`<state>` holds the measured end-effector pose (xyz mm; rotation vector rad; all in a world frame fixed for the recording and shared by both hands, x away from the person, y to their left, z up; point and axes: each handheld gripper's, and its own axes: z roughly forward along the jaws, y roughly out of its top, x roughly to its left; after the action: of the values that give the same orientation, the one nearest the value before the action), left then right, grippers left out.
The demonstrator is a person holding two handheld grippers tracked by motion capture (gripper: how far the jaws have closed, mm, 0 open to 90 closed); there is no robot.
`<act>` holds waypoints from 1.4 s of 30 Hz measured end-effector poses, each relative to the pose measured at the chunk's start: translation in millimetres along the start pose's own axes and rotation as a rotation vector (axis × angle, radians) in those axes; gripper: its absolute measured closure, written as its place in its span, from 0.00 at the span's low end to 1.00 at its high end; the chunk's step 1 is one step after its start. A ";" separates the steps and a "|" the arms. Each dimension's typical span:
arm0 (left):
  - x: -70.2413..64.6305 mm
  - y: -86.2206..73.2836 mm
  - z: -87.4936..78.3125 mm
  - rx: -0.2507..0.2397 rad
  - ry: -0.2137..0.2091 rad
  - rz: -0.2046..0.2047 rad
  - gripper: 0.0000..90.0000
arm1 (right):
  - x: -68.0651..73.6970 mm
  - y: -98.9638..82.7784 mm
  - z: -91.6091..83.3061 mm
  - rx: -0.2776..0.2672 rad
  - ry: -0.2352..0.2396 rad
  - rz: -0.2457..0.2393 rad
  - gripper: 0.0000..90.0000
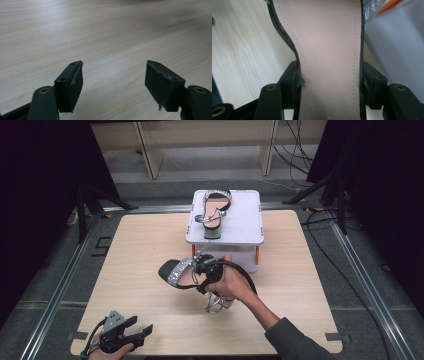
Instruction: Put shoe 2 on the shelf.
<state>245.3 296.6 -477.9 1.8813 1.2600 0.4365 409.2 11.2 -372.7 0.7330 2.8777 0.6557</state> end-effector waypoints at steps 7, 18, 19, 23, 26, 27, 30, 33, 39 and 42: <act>-0.1 -0.1 0.8 -0.006 -0.008 -0.008 0.34 | 4.0 32.3 -28.4 -0.050 0.015 -0.009 0.47; -0.5 -0.5 1.2 0.008 -0.017 -0.008 0.34 | -8.7 67.2 -86.4 -0.131 -0.003 0.032 0.47; -0.4 -1.2 2.5 0.009 -0.021 -0.009 0.34 | -10.8 69.7 -92.9 -0.134 -0.014 0.041 0.47; -0.1 -0.9 2.2 0.017 -0.019 0.012 0.34 | -22.5 77.6 -116.3 -0.142 -0.043 0.089 0.47; -0.4 -1.7 2.6 0.021 -0.017 0.012 0.31 | -38.5 79.9 -131.7 -0.157 -0.070 0.119 0.47; -0.7 -2.0 3.3 0.025 -0.022 0.007 0.31 | -42.1 79.7 -135.6 -0.152 -0.076 0.135 0.47; -2.8 -2.3 4.5 0.020 -0.021 -0.015 0.25 | -56.7 77.4 -148.4 -0.159 -0.118 0.154 0.47; -1.3 -1.6 3.8 0.032 0.004 0.005 0.19 | -74.0 70.5 -163.4 -0.157 -0.146 0.224 0.47; 0.1 -1.3 2.6 0.030 0.003 0.017 0.18 | -98.5 62.0 -176.6 -0.157 -0.196 0.278 0.47; 0.2 -1.5 2.3 0.024 0.003 0.003 0.18 | -114.6 57.2 -178.9 -0.149 -0.228 0.336 0.47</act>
<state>246.0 296.0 -480.5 1.9035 1.2694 0.4283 499.2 -66.7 -187.6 1.1953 2.4914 0.7563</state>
